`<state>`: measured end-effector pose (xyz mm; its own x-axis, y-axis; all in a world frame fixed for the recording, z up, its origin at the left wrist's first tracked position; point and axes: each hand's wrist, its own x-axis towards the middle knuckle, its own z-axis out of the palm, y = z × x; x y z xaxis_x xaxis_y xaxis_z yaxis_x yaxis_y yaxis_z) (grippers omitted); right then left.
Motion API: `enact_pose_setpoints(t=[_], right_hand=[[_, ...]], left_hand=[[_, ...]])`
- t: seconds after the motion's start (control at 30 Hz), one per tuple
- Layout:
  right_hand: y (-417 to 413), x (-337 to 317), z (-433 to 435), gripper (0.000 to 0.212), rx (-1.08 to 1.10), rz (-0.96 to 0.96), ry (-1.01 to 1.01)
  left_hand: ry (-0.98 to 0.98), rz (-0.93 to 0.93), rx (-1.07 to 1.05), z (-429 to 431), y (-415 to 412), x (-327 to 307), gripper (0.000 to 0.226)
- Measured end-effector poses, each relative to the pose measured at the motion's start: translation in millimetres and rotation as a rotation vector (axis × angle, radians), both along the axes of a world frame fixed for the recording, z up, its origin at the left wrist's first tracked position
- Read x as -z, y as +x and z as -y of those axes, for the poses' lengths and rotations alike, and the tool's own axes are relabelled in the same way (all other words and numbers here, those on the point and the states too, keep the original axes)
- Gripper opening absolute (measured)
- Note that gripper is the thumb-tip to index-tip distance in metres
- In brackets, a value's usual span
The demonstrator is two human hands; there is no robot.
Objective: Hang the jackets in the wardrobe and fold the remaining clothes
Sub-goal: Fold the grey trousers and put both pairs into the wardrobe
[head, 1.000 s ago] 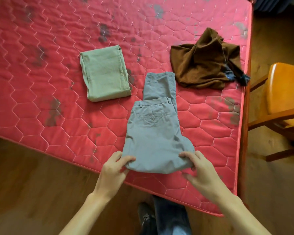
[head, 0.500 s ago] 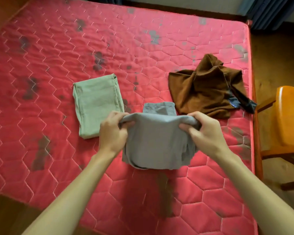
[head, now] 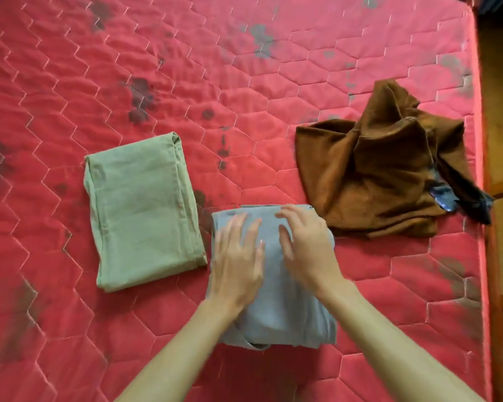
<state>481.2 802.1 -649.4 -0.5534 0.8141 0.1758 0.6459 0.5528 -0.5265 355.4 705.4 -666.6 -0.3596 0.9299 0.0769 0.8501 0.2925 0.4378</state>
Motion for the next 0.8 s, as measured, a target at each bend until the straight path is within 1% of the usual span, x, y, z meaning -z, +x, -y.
enact_pose_setpoints(t=[0.07, 0.1, 0.17, 0.23, 0.33, 0.47, 0.6, 0.67, 0.73, 0.8], right_hand=[[9.2, 35.7, 35.9, 0.046, -0.154, 0.22, 0.005], [14.3, 52.1, 44.7, 0.051, -0.183, 0.305, -0.009], [20.2, 76.4, 44.8, 0.06, -0.153, 0.383, -0.059], [19.9, 89.4, 33.9, 0.065, -0.105, 0.428, -0.092], [18.6, 100.3, 25.7, 0.065, -0.091, 0.456, -0.105], [18.9, 105.5, 24.5, 0.062, -0.056, 0.414, -0.085], [27.7, 104.4, 18.8, 0.068, 0.018, 0.444, -0.084], [37.8, 103.8, 16.6, 0.071, 0.086, 0.477, -0.102], [44.8, 101.9, 18.8, 0.073, 0.143, 0.498, -0.143], [45.9, 96.9, 23.4, 0.074, 0.151, 0.51, -0.166]], left_hand=[[-0.165, -0.058, 0.134, 19.4, 18.0, 36.0, 0.056], [-0.225, -0.079, 0.162, 23.6, 21.3, 50.7, 0.062], [-0.296, -0.097, 0.154, 20.3, 21.0, 66.8, 0.068], [-0.318, -0.112, 0.122, 10.8, 18.8, 73.5, 0.07], [-0.328, -0.119, 0.088, 3.1, 16.1, 81.9, 0.069], [-0.319, -0.086, 0.058, 4.1, 11.7, 88.1, 0.067], [-0.323, -0.118, 0.056, 17.7, -3.7, 85.2, 0.066], [-0.353, -0.134, 0.005, 32.2, -16.0, 82.7, 0.067], [-0.361, -0.097, -0.037, 45.4, -23.9, 79.6, 0.068], [-0.345, -0.045, -0.062, 52.4, -23.5, 75.8, 0.071]])
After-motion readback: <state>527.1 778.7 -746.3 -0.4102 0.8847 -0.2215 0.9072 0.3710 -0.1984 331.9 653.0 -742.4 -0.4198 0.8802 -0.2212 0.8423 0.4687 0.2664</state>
